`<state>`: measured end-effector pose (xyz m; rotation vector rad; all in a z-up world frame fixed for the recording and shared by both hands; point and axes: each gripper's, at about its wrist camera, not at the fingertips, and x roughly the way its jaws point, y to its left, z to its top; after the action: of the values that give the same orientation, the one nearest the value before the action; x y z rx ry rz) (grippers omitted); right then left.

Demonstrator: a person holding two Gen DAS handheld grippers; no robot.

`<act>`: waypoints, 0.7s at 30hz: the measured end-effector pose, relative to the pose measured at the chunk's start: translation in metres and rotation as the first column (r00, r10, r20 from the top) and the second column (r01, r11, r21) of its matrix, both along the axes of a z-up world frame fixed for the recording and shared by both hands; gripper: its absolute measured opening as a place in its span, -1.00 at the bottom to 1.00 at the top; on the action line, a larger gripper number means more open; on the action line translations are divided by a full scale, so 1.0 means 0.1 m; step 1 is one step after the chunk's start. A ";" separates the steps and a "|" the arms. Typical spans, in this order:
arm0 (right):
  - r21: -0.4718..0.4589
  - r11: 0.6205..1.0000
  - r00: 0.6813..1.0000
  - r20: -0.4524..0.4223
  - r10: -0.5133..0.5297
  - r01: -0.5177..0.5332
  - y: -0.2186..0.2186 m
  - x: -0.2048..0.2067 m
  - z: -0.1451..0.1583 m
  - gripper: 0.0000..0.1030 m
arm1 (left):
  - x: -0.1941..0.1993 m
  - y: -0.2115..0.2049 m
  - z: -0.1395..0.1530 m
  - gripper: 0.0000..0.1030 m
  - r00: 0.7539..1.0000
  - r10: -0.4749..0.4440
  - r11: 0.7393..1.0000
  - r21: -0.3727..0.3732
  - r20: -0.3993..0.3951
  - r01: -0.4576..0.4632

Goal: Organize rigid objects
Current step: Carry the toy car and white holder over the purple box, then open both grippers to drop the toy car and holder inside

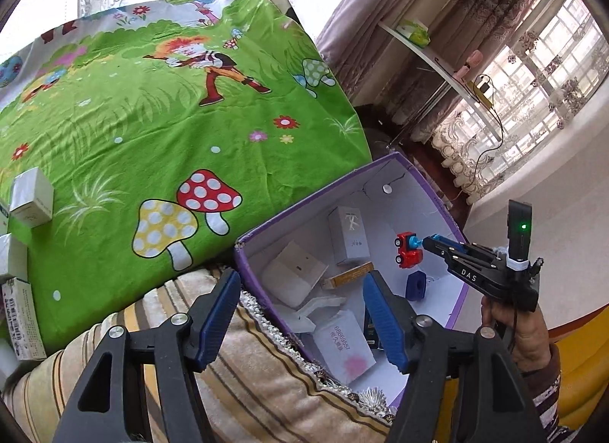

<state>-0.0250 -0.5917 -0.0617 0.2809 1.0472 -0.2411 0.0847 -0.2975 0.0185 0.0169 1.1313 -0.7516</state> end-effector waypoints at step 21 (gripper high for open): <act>-0.081 0.996 0.986 0.163 -0.033 0.047 0.37 0.00 0.60 0.52 | -0.39 1.19 0.44 0.47 0.930 0.220 0.975 -0.086 0.295 -0.203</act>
<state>-0.0253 -0.5550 -0.0012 0.2406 0.8697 -0.2938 0.0454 -0.1787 0.0624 -0.0345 0.8036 -0.5633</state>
